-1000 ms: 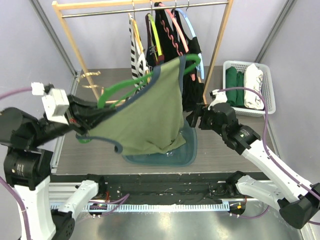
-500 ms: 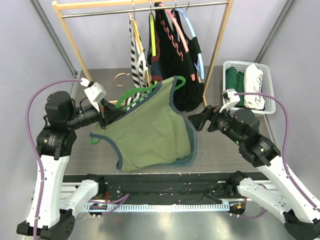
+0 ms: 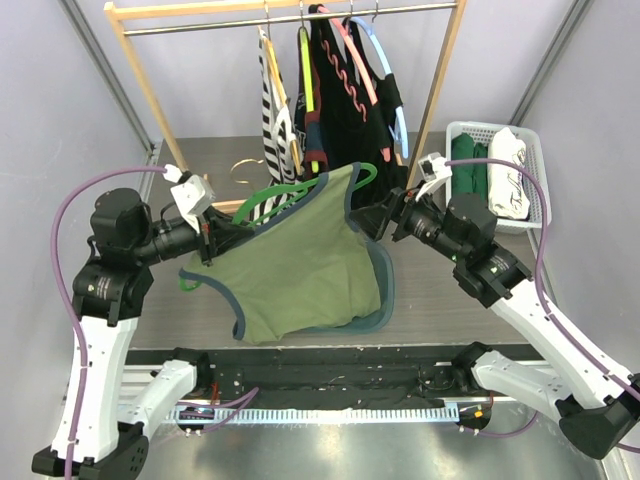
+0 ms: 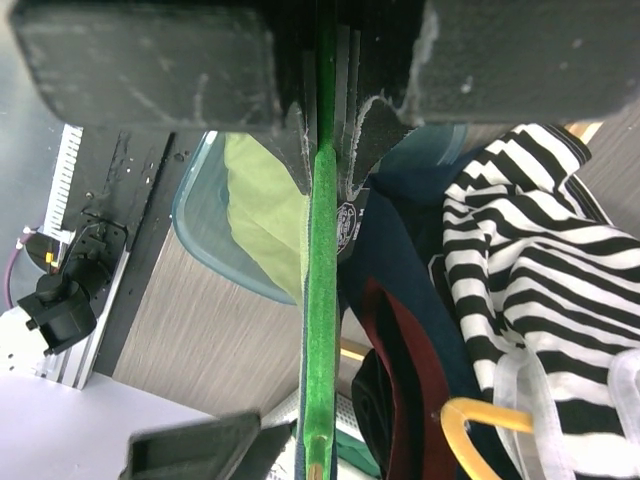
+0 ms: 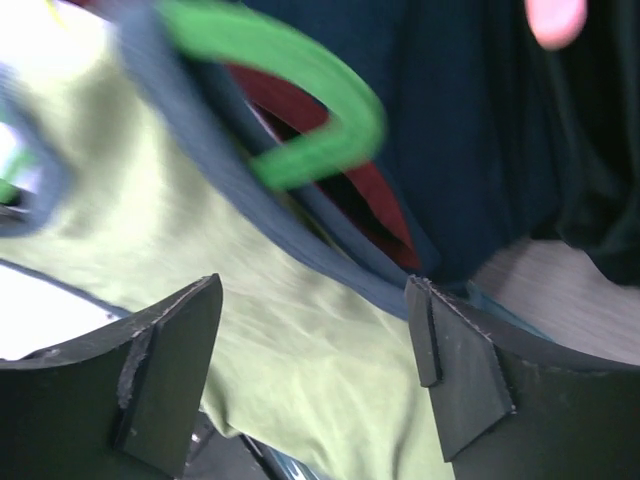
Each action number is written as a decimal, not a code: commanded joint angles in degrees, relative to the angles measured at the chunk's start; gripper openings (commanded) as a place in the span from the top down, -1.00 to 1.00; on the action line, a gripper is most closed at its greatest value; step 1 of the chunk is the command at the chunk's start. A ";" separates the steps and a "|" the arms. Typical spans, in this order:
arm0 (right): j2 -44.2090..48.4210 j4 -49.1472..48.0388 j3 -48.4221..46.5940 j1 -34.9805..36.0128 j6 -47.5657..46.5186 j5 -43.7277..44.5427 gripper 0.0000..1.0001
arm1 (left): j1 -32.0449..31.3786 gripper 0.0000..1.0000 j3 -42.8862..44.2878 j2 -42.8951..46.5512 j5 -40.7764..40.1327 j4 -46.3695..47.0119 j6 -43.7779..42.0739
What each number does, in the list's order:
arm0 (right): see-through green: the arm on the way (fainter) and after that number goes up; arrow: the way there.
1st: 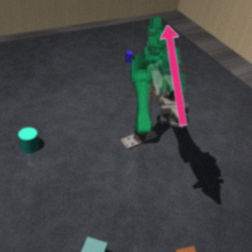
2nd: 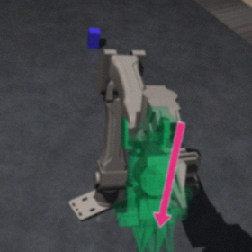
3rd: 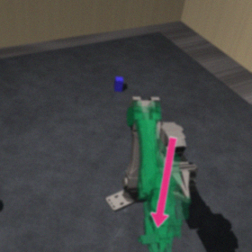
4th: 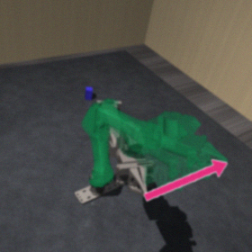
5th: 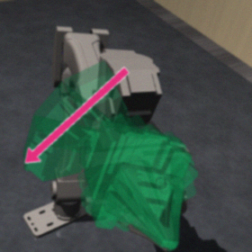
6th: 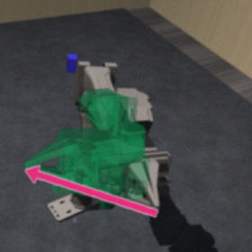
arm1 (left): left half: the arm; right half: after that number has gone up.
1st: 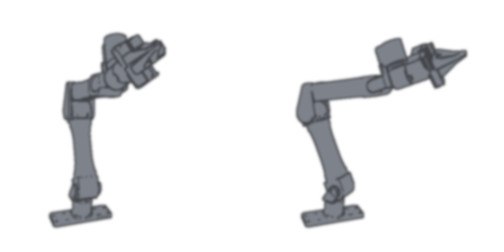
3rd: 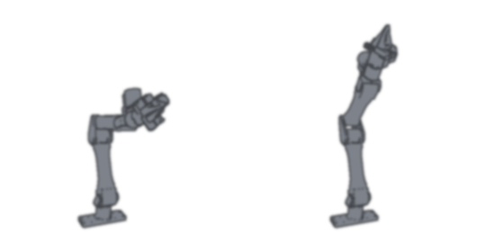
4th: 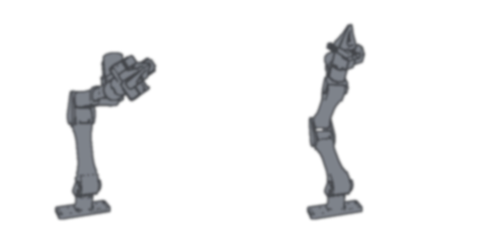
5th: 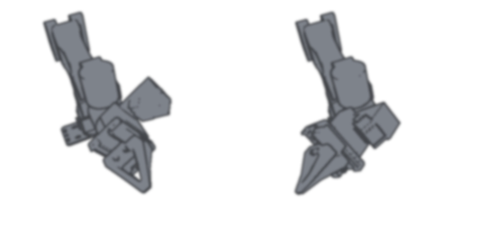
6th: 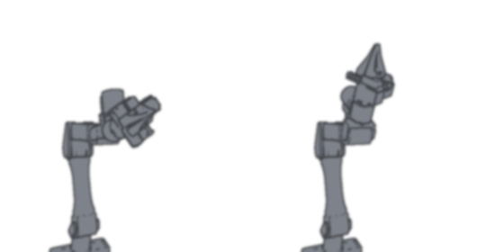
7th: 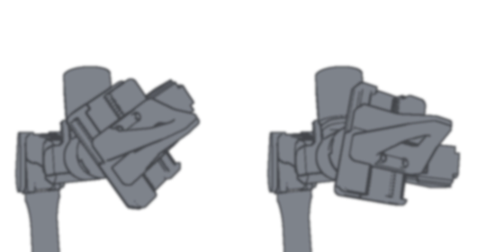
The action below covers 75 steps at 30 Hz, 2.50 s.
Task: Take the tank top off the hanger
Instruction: Pick up the hanger from the clothesline, then remove the tank top from the hanger.
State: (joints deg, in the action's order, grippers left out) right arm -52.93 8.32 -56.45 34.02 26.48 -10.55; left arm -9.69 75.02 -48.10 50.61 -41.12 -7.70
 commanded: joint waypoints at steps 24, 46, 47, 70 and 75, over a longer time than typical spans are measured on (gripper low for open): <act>-4.99 -17.63 -5.08 0.17 7.01 -6.94 0.34 | -1.12 1.00 -2.07 0.37 2.74 1.92 -0.29; 5.29 5.21 -3.76 -0.36 8.06 28.62 0.99 | -1.20 1.00 -3.13 2.22 -3.68 -3.96 -9.87; 5.12 6.18 -3.59 -0.71 8.41 33.18 0.99 | -1.20 1.00 -2.87 2.48 -3.59 -5.18 -10.22; 5.82 -0.49 6.17 -18.82 9.21 -3.15 0.80 | -3.66 1.00 3.55 -2.87 0.28 -1.43 -5.31; 7.84 3.62 3.10 -10.58 0.88 -0.80 -0.24 | -8.05 1.00 5.74 -7.79 -2.62 -3.25 -7.92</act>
State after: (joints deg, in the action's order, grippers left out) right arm -47.44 13.30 -49.91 18.35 35.55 -10.39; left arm -14.48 77.67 -52.95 49.56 -46.74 -14.90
